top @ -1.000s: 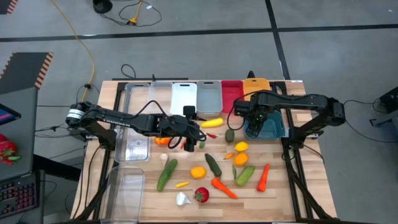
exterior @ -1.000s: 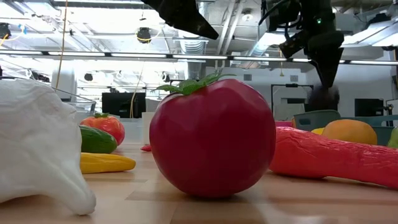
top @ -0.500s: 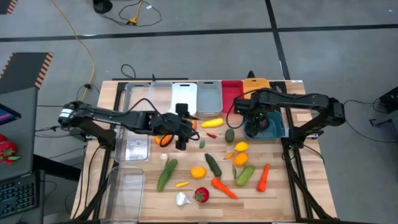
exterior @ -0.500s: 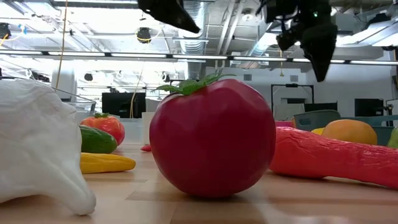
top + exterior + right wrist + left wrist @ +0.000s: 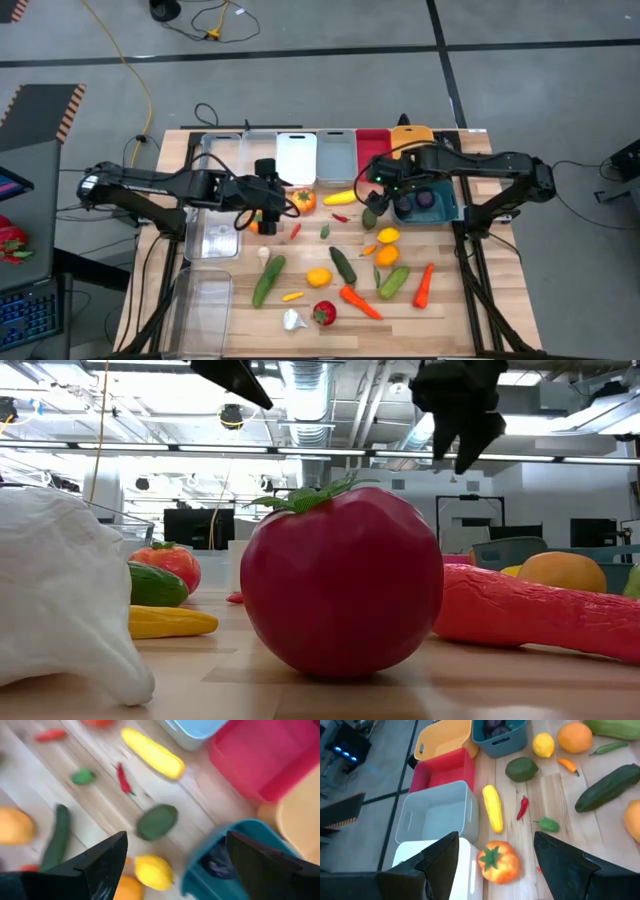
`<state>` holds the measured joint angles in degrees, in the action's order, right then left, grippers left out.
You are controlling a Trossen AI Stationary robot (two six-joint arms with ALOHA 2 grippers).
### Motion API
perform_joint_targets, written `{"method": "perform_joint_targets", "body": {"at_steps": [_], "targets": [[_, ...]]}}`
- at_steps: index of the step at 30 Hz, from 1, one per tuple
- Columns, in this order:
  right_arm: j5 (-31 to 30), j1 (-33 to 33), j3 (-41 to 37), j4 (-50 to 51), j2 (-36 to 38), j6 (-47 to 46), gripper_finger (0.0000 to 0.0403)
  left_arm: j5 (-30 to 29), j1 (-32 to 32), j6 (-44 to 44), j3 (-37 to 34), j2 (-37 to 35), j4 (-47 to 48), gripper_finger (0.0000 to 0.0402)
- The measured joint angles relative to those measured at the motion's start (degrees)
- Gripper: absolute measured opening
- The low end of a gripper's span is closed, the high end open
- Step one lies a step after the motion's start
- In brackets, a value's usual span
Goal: Sort produce into baskets
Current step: Put the lime into the yellow bin
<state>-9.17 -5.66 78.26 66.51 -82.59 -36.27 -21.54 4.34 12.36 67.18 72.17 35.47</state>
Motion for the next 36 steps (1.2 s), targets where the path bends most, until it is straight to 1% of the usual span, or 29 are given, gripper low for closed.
{"method": "perform_joint_targets", "body": {"at_steps": [5, 8, 12, 19, 26, 30, 36], "targets": [[-0.87, 1.62, -0.47, -1.83, -1.93, -6.5, 0.0363, -0.07, 0.0, 0.74, 0.0, -0.01, 0.23, 0.0245], [-1.04, 2.51, -0.52, -1.83, -4.76, -8.72, 0.0363, 0.04, 0.0, 0.85, 0.0, 0.12, 0.23, 0.0245], [-1.05, 3.52, -0.52, -2.04, -9.06, -14.19, 0.0363, 0.04, 0.0, 0.87, 0.0, 0.16, 0.21, 0.0245], [-1.03, 3.49, -0.55, -2.17, -15.78, -16.27, 0.0363, 0.11, 0.0, 0.89, -0.02, 0.19, 0.21, 0.0245], [-0.96, 3.55, -0.55, -2.29, -20.85, -18.65, 0.0363, 0.2, 0.0, 0.92, -0.02, 0.19, 0.21, 0.0245], [-0.99, 3.55, -0.55, -2.33, -22.6, -20.13, 0.0363, 0.2, 0.0, 0.94, -0.04, 0.19, 0.21, 0.0245], [-1.2, 3.65, -0.57, -3.07, -22.79, -22.02, 0.0363, 0.2, 0.0, 0.94, -0.04, 0.19, 0.23, 0.0245]]}}
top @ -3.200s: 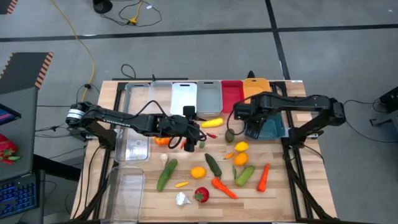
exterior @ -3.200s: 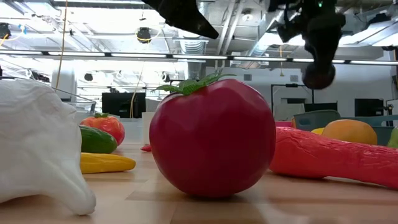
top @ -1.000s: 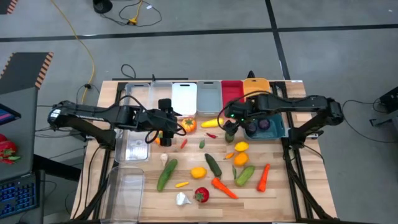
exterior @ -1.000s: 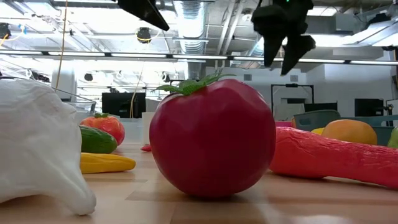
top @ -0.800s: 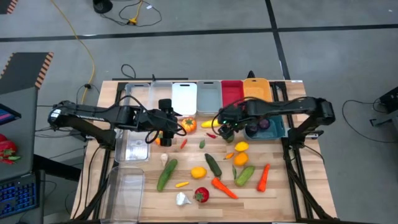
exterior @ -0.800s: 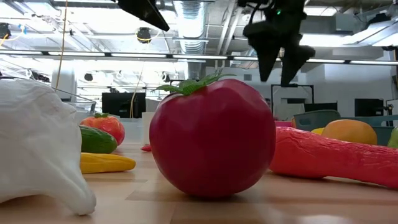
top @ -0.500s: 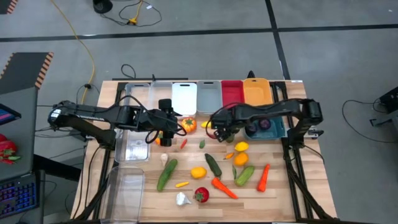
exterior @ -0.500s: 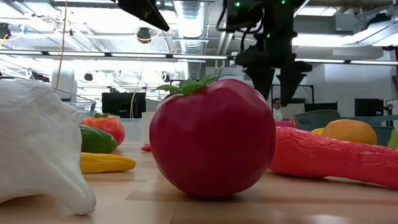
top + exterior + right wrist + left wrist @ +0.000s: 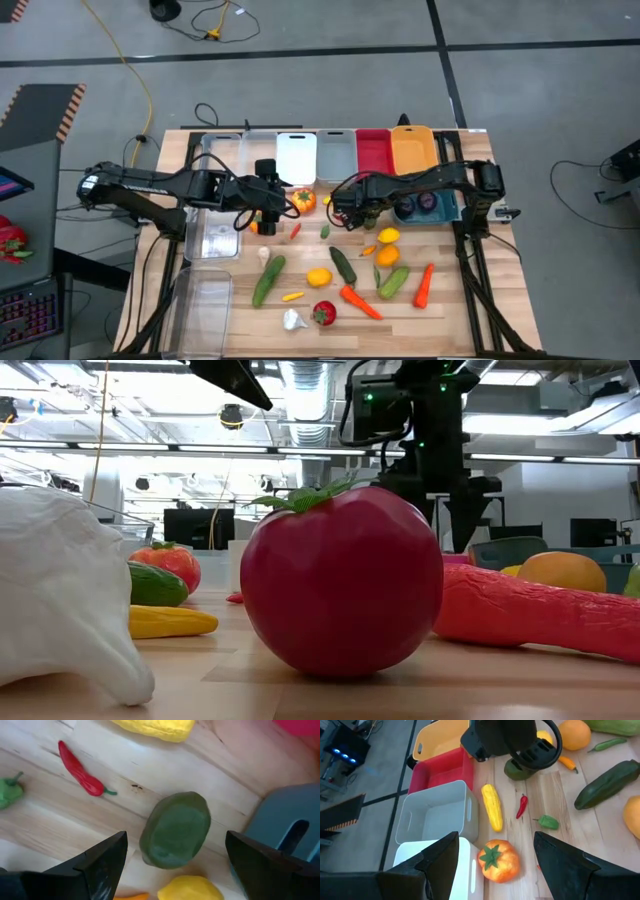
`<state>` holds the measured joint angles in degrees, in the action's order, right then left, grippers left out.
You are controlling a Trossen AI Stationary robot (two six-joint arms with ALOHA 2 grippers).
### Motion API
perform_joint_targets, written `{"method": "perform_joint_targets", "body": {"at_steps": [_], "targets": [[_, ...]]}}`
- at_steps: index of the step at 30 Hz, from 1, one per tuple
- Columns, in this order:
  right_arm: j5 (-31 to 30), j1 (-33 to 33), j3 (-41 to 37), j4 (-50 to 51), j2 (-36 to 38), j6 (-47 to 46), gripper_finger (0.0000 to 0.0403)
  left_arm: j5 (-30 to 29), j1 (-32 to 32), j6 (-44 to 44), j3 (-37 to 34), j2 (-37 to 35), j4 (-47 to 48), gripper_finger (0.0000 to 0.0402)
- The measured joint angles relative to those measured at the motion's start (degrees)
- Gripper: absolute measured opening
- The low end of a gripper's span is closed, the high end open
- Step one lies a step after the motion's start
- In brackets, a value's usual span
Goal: Sort produce into baskets
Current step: Put the lime into the yellow bin
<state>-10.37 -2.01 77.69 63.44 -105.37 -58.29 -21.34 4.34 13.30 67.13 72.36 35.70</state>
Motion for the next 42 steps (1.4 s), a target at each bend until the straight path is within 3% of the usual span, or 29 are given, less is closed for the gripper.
{"method": "perform_joint_targets", "body": {"at_steps": [17, 30, 42], "targets": [[-0.22, 0.89, 0.0, -0.49, -6.5, 0.29, 0.0361, 0.1, 0.0, 0.0, -0.04, 0.0, 1.02, 0.0245], [-0.17, 0.8, 0.0, -0.88, -6.5, 1.8, 0.0278, 0.17, 0.0, -0.44, -0.04, 0.0, 1.72, 0.0245], [1.38, 0.8, 0.97, 0.01, -6.02, 6.68, 0.0266, 0.98, 0.0, -0.9, -0.04, -0.13, 8.83, 0.0245]]}}
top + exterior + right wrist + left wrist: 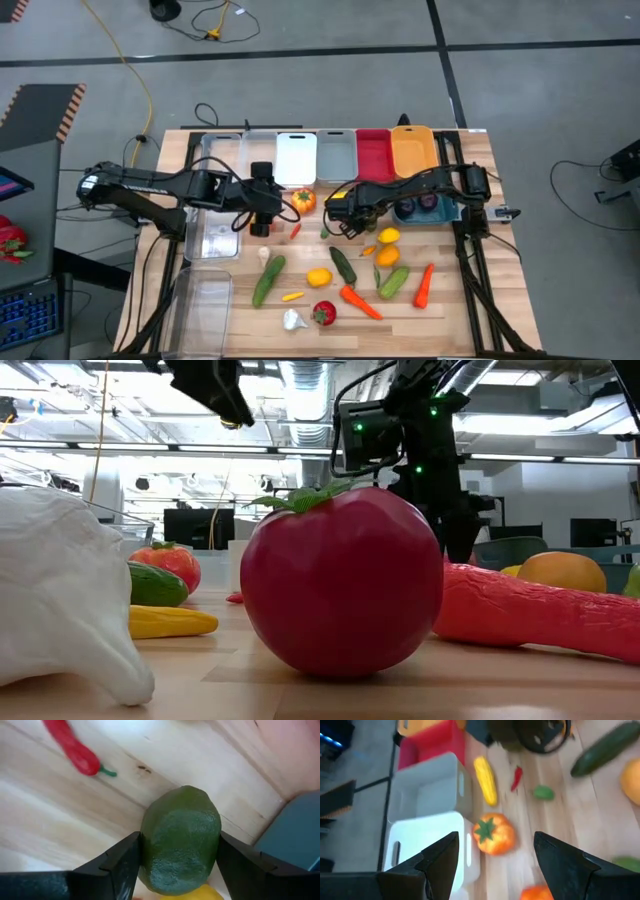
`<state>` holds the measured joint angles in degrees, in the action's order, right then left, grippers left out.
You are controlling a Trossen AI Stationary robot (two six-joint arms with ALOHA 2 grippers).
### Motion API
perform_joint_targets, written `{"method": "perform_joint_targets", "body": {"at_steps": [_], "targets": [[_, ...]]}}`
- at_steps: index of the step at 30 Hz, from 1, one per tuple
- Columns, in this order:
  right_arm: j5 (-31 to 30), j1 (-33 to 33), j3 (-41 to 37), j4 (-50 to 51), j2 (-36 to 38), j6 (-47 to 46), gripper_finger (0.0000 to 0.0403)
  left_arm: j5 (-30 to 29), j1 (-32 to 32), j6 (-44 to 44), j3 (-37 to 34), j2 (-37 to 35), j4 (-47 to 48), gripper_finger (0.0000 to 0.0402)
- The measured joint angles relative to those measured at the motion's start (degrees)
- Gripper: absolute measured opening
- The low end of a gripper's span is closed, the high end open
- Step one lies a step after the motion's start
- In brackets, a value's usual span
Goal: Sort produce into baskets
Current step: Put the lime into the yellow bin
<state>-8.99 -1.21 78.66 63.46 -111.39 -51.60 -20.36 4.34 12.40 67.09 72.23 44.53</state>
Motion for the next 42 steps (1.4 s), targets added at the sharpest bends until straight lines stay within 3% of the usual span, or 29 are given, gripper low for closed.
{"method": "perform_joint_targets", "body": {"at_steps": [11, 17, 21, 30, 42], "targets": [[-0.08, -2.79, 13.19, 10.02, 0.09, 13.28, 0.0265, 4.91, 0.02, -2.65, 0.0, 0.0, 8.03, 0.0245], [-5.79, -7.5, 18.45, 21.17, 0.09, 19.44, 0.0265, 5.1, 0.02, -3.68, 0.0, 0.0, 8.7, 0.0245], [-9.45, -12.46, 19.27, 26.53, 0.09, 22.4, 0.0265, 5.13, 0.01, -4.54, -1.36, -0.04, 7.1, 0.0245], [-10.96, -24.05, 19.27, 26.54, 0.1, 29.19, 0.0265, 4.66, 0.02, -5.74, -6.51, -0.04, 2.76, 0.0245], [-13.66, -35.33, 19.27, 26.49, 0.76, 35.44, 0.0265, 4.55, 0.02, -5.21, -8.28, -0.03, -3.09, 0.0245]]}}
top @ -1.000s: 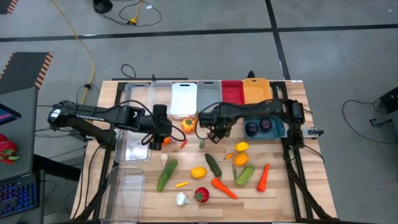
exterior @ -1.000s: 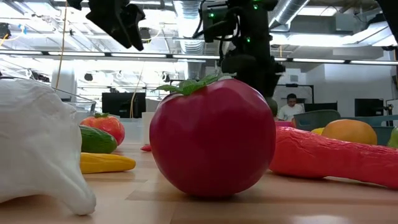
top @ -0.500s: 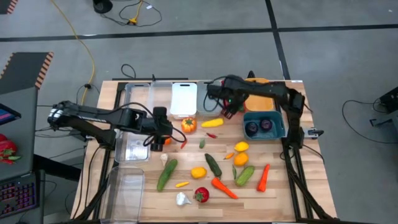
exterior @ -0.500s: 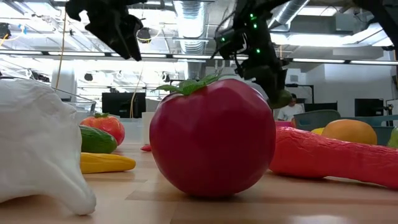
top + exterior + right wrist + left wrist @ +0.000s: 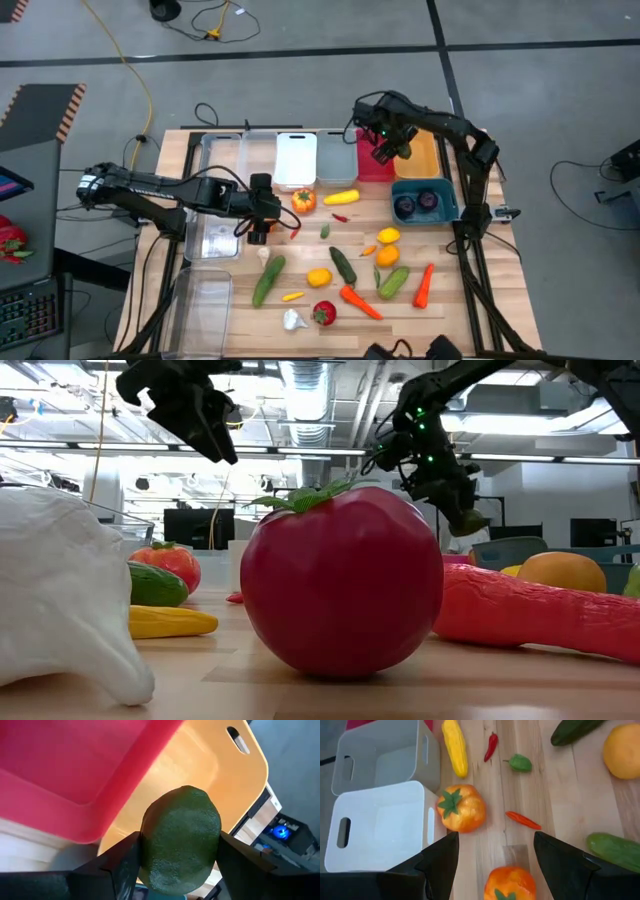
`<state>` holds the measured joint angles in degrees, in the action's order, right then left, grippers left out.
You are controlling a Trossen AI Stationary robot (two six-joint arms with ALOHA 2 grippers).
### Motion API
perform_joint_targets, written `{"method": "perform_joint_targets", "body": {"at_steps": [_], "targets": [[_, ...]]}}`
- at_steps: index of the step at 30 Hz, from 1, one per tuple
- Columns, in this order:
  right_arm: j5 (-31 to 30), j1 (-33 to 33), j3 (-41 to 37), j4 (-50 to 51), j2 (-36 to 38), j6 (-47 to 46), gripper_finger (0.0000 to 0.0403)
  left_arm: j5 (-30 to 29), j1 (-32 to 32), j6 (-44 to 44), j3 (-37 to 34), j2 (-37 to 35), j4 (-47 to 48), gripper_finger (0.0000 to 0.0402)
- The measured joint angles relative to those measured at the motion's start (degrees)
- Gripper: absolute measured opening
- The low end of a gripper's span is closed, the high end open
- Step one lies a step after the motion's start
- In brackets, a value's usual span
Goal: Sort produce into baskets
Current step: Put the lime into the yellow bin
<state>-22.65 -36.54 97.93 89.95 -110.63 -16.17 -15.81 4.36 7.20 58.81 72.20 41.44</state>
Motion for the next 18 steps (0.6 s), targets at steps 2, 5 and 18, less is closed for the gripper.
{"method": "perform_joint_targets", "body": {"at_steps": [2, 5, 18], "targets": [[0.02, -1.17, -0.02, 0.01, 0.0, 0.0, 0.0265, 0.0, -0.01, 0.29, 0.0, 0.0, -0.36, 0.0245], [0.04, -2.44, 0.0, 0.04, 0.0, 0.02, 0.0265, 0.0, 0.0, 0.44, 0.0, -0.01, -0.69, 0.0245], [0.22, -3.86, -0.02, 0.06, 0.0, 0.13, 0.0266, 0.01, -0.02, -1.52, 0.0, 0.01, -0.51, 0.0245]]}}
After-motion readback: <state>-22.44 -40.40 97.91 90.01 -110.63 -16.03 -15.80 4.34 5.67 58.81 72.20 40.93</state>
